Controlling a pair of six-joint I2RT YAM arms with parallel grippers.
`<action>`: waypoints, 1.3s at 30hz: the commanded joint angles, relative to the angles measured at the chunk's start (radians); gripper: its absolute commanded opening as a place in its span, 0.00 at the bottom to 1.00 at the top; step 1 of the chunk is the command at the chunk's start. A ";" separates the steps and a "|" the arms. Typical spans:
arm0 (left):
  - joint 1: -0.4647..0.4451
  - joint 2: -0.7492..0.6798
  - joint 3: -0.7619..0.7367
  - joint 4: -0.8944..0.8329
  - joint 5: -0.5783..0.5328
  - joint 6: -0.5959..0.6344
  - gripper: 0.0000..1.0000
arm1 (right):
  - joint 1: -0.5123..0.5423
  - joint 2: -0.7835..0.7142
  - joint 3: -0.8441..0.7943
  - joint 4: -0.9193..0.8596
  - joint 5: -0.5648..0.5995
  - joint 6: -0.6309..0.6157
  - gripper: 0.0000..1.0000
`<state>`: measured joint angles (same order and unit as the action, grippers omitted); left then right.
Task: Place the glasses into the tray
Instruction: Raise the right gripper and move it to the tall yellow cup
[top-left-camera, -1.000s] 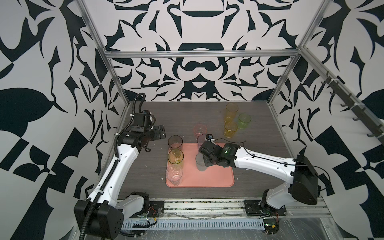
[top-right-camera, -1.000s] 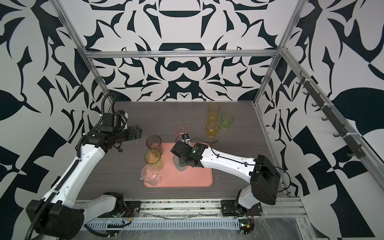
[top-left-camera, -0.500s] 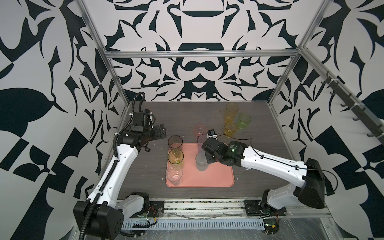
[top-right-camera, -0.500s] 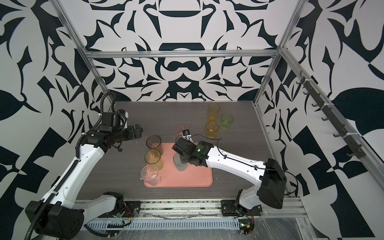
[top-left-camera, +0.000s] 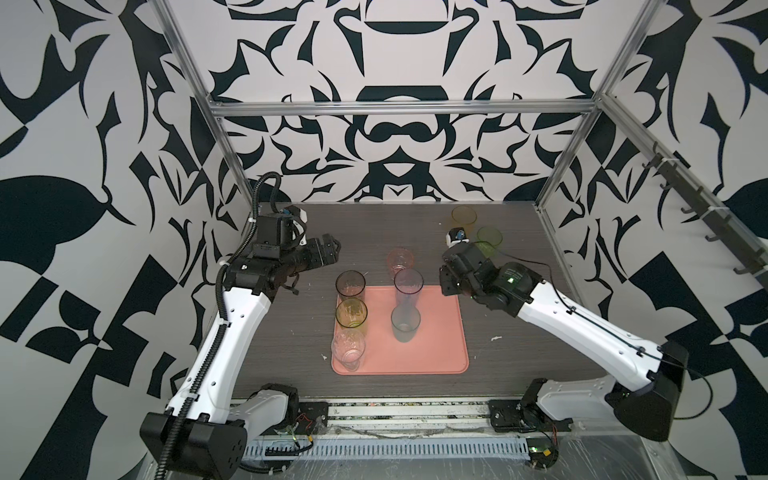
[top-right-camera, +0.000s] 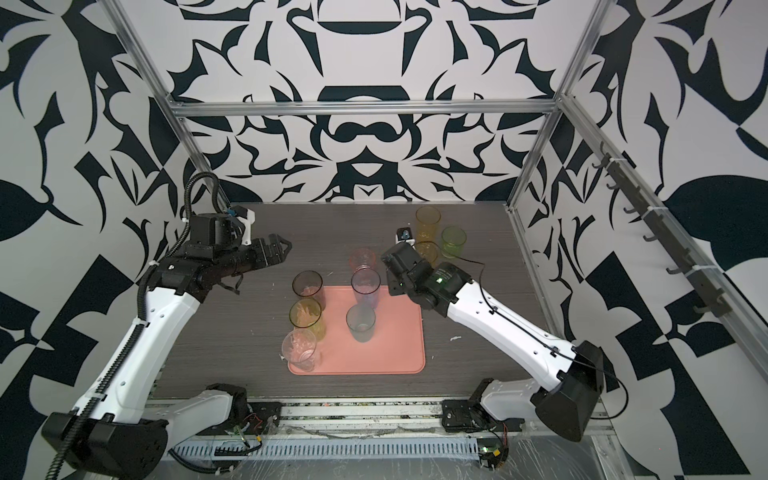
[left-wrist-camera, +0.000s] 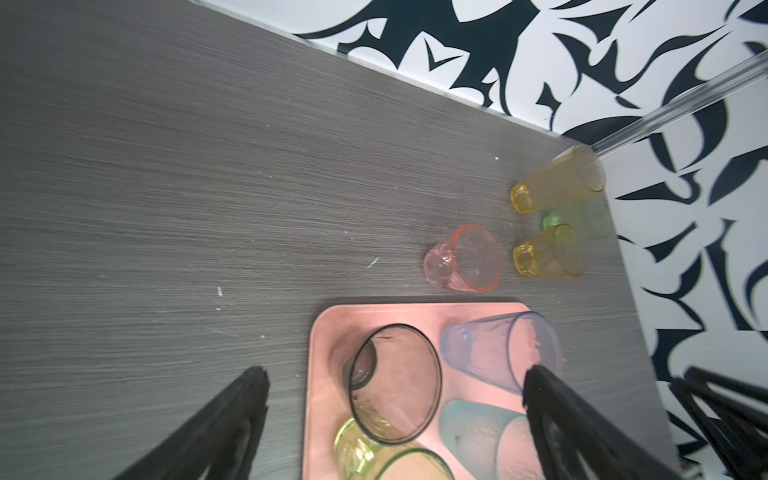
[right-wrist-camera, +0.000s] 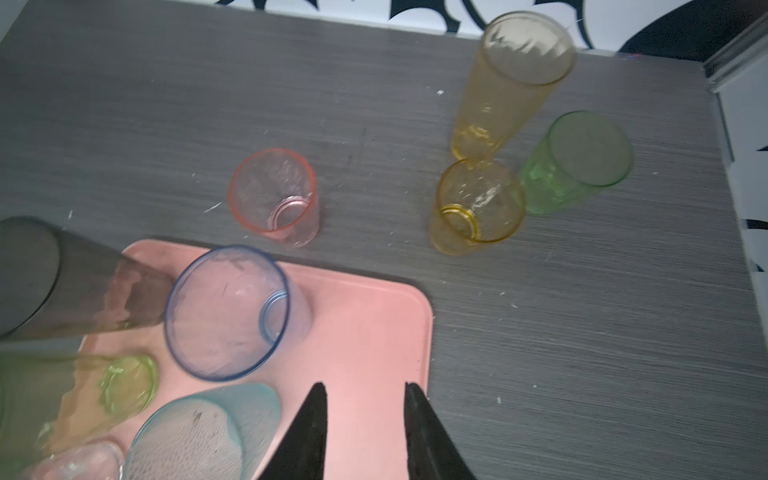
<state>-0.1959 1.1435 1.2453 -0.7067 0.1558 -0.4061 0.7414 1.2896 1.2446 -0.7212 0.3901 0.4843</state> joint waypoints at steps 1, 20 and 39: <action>-0.003 -0.012 0.032 0.006 0.058 -0.050 1.00 | -0.108 -0.012 0.043 0.072 -0.024 -0.101 0.38; -0.074 0.039 0.025 0.049 0.065 -0.091 1.00 | -0.491 0.365 0.338 0.227 -0.225 -0.186 0.45; -0.110 0.110 0.037 0.061 0.038 -0.039 0.99 | -0.615 0.770 0.712 0.129 -0.351 -0.159 0.44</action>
<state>-0.3016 1.2449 1.2636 -0.6476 0.2016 -0.4622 0.1333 2.0609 1.8919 -0.5797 0.0624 0.3149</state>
